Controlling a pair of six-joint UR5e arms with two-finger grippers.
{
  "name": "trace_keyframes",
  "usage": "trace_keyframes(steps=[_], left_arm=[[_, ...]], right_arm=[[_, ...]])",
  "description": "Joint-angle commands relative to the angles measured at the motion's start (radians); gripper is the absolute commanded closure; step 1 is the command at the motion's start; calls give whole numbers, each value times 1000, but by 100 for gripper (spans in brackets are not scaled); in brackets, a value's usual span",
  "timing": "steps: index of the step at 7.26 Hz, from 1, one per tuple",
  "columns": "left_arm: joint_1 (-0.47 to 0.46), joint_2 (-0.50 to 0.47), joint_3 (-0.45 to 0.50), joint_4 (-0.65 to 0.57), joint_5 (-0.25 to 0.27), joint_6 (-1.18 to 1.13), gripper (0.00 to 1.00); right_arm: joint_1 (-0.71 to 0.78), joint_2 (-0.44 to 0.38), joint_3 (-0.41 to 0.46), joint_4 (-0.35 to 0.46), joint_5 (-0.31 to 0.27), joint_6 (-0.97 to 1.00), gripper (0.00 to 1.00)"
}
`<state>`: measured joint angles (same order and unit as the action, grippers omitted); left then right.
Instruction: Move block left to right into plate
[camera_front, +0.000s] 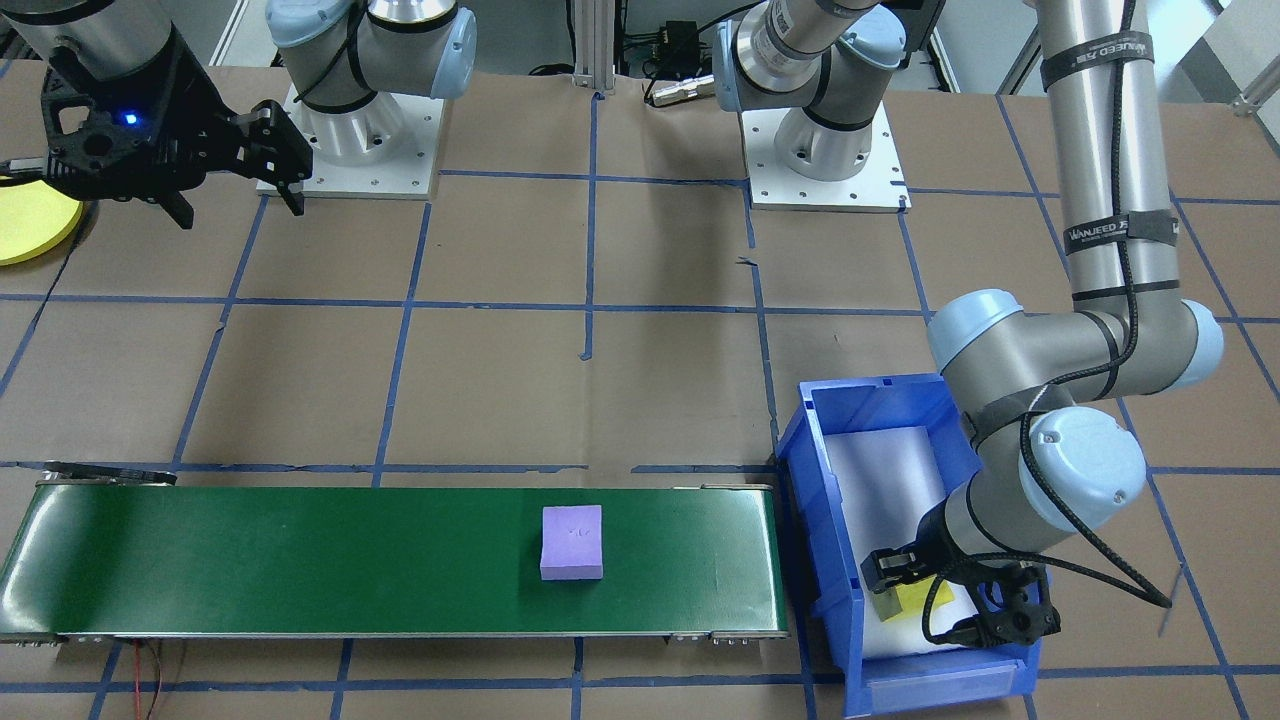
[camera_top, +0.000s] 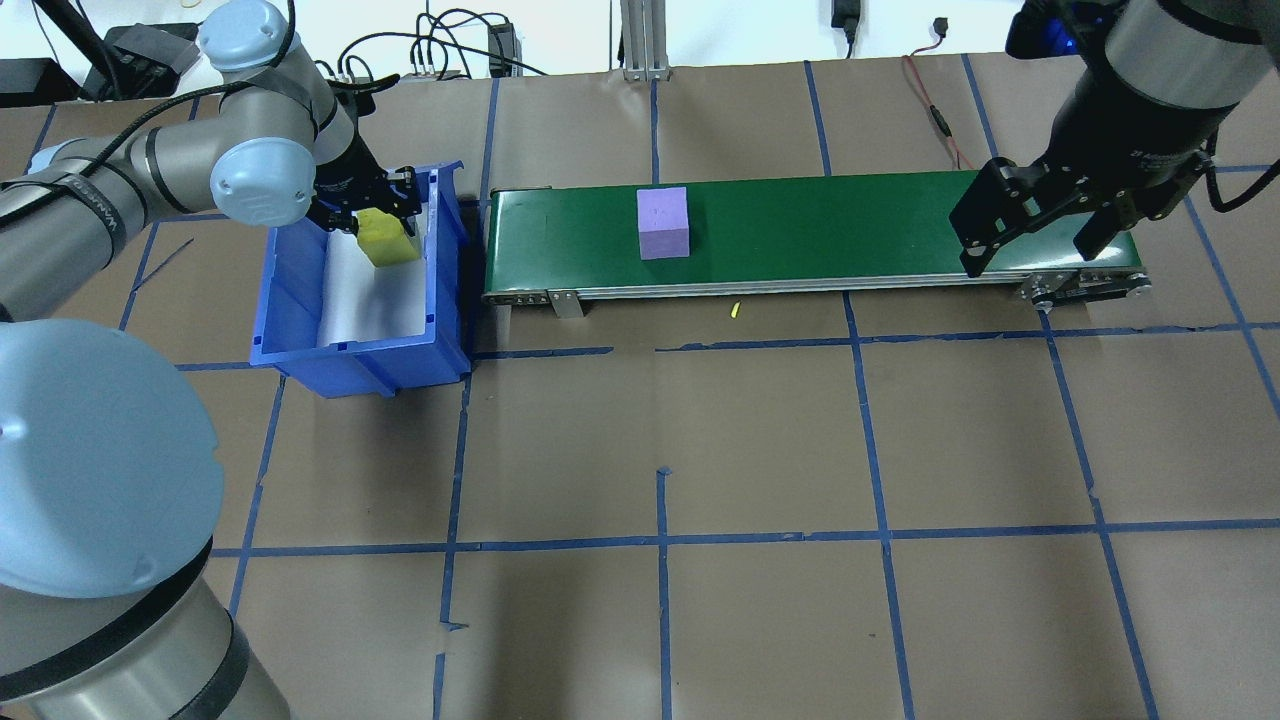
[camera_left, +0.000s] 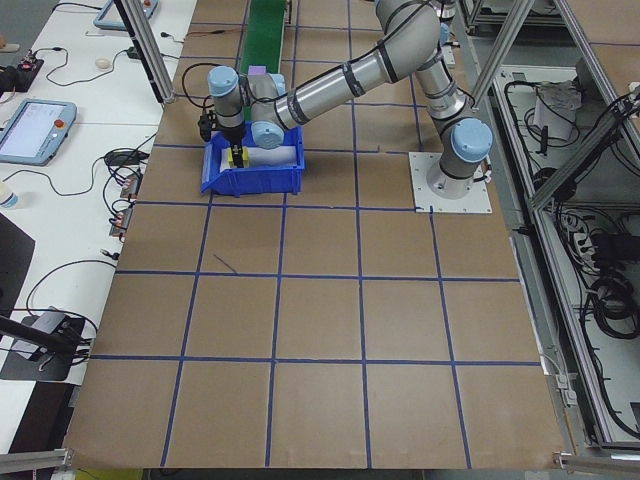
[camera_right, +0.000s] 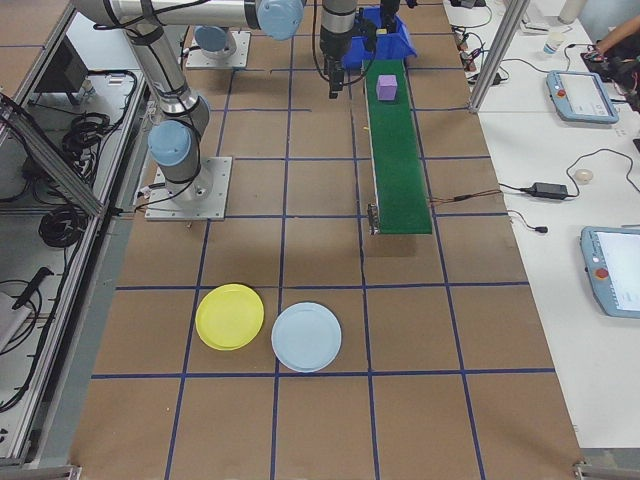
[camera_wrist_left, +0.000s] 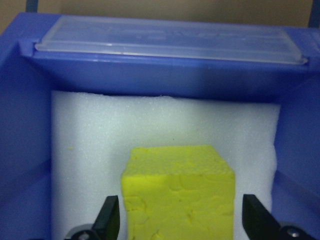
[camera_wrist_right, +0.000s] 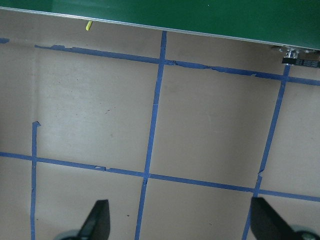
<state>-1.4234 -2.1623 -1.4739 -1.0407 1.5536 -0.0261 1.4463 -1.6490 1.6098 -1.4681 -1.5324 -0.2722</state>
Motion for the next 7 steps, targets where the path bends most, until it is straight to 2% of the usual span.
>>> trace_keyframes(steps=[1,2,3,4,5,7], left_arm=[[-2,36,14,-2,-1,-2,74],[-2,85,14,-16,2,2,74],[-3,158,14,-104,0,-1,74],[-6,218,14,-172,-1,-1,74],[-15,254,14,-209,-3,-1,74],[-150,271,12,-223,-4,-1,74]], right_arm=[[-1,-2,-1,2,44,-5,0],[-1,1,5,3,44,-15,0],[0,14,25,-21,55,-34,0],[-3,109,36,-150,151,-89,0],[0,217,30,-284,188,-76,0],[3,386,12,-517,314,37,0]])
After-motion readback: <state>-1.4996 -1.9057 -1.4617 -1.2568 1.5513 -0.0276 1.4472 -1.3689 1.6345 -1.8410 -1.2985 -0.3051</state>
